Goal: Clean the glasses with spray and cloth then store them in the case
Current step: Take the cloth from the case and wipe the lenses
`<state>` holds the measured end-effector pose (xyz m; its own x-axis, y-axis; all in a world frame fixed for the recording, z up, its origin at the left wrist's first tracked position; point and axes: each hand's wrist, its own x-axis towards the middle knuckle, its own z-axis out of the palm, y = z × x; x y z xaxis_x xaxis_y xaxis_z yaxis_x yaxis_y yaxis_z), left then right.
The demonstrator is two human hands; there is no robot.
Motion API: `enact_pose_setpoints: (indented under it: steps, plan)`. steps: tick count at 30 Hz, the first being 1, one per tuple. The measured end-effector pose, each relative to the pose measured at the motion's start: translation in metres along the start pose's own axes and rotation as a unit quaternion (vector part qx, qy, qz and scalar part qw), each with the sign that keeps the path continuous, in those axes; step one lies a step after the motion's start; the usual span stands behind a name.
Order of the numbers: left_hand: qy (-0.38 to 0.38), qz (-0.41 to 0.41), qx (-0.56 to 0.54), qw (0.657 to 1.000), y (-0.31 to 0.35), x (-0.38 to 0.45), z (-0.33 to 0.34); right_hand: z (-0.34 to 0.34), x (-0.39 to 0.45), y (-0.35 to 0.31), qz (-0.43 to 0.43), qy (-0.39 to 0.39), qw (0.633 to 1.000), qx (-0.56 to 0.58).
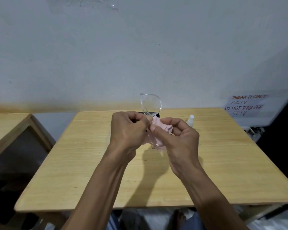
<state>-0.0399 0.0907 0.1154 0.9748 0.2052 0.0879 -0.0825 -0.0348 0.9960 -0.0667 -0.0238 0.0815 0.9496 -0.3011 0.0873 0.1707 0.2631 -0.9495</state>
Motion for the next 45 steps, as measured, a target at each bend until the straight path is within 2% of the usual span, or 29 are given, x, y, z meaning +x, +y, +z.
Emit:
enact_pose_setpoints:
  steps: [5, 16, 25, 31, 33, 35, 38, 42, 45]
  plan:
    - [-0.008, 0.005, 0.023, 1.000, -0.004, 0.007, -0.011, -0.004, -0.014, 0.007, -0.017, -0.026, 0.999, -0.032]
    - [-0.069, 0.056, 0.110, 0.990, -0.013, -0.002, -0.018, -0.016, -0.002, 0.004, -0.023, 0.020, 1.000, -0.008]
    - [-0.069, 0.064, 0.150, 0.984, -0.015, -0.005, -0.032, -0.023, 0.016, -0.005, -0.017, 0.040, 0.999, 0.019]
    - [-0.057, 0.063, 0.249, 0.965, -0.023, -0.006, -0.064, -0.037, 0.012, -0.001, 0.015, 0.039, 0.999, 0.032]
    - [-0.049, 0.076, 0.311, 0.946, -0.024, -0.007, -0.081, -0.044, 0.010, 0.001, 0.017, 0.050, 0.998, 0.026]
    - [-0.044, 0.095, 0.393, 0.913, -0.022, -0.010, -0.097, -0.050, 0.008, 0.002, 0.018, 0.055, 0.998, 0.020]
    - [-0.040, 0.149, 0.518, 0.841, -0.028, -0.011, -0.111, -0.056, 0.003, 0.003, 0.016, 0.060, 0.998, 0.012]
    - [-0.054, 0.203, 0.631, 0.747, -0.056, -0.014, -0.115, -0.058, -0.005, 0.007, 0.016, 0.066, 0.998, 0.004]
    - [-0.070, 0.215, 0.669, 0.708, -0.076, -0.018, -0.115, -0.061, -0.012, 0.010, 0.019, 0.068, 0.997, 0.004]
